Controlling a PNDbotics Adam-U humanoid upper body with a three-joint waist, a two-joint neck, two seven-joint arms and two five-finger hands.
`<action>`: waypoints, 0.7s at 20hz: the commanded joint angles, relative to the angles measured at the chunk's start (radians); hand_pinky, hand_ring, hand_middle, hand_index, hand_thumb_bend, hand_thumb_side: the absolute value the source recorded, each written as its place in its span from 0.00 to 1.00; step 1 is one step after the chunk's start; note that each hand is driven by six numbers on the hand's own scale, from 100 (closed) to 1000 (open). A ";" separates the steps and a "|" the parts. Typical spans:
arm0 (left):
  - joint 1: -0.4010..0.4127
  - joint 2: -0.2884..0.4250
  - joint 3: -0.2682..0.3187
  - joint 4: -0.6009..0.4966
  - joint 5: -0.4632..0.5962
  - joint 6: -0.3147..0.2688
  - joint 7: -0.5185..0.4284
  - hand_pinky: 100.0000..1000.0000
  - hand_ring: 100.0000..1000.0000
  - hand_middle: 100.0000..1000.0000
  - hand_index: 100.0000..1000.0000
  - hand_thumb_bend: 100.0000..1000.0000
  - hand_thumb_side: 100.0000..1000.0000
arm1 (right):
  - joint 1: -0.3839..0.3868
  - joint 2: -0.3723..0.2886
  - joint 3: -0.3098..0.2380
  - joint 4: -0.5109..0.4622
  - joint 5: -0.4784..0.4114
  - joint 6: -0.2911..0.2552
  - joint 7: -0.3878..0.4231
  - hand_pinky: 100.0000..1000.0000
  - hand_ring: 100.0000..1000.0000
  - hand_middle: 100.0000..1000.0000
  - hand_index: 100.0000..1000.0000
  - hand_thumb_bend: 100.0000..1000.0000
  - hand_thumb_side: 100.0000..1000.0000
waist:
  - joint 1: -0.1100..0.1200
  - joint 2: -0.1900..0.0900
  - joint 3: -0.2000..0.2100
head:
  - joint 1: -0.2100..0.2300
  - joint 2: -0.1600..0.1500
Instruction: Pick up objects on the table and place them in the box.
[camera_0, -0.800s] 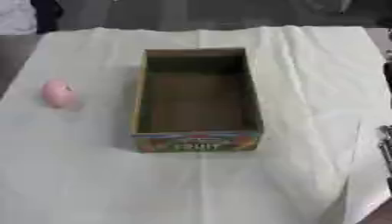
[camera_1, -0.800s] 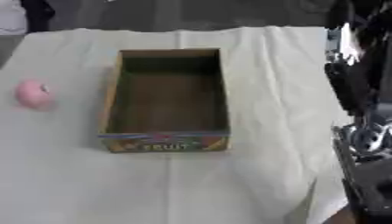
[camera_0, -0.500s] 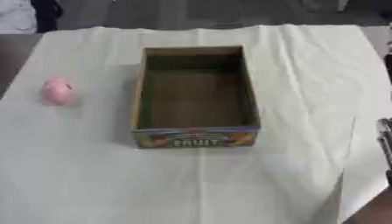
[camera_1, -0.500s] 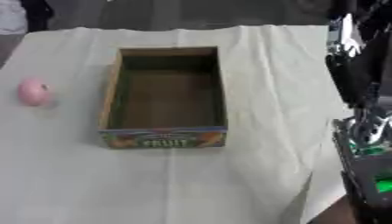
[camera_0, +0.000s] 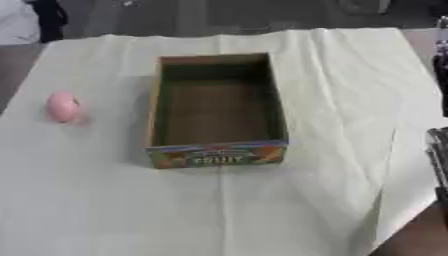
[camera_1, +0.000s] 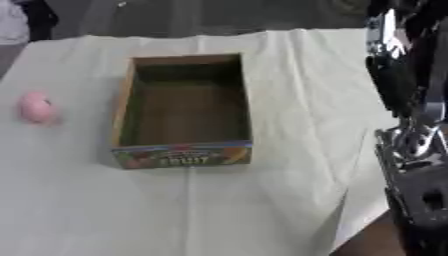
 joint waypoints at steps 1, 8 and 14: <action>-0.046 0.125 -0.007 0.037 -0.044 0.029 -0.122 0.81 0.67 0.68 0.92 0.03 0.38 | -0.007 -0.013 0.001 -0.020 0.006 0.001 0.006 0.66 0.75 0.65 0.82 0.17 0.63 | 0.001 -0.021 -0.001 | 0.014 0.003; -0.163 0.257 -0.037 0.231 -0.076 -0.058 -0.375 0.82 0.72 0.72 0.92 0.05 0.40 | -0.005 -0.022 0.004 -0.020 0.006 0.003 0.008 0.66 0.75 0.65 0.82 0.18 0.64 | 0.003 -0.019 -0.004 | 0.019 0.011; -0.252 0.305 -0.063 0.371 -0.116 -0.149 -0.509 0.84 0.76 0.74 0.92 0.10 0.33 | -0.007 -0.033 0.007 -0.020 0.006 0.005 0.010 0.66 0.74 0.65 0.82 0.19 0.64 | 0.006 -0.003 -0.013 | 0.026 0.017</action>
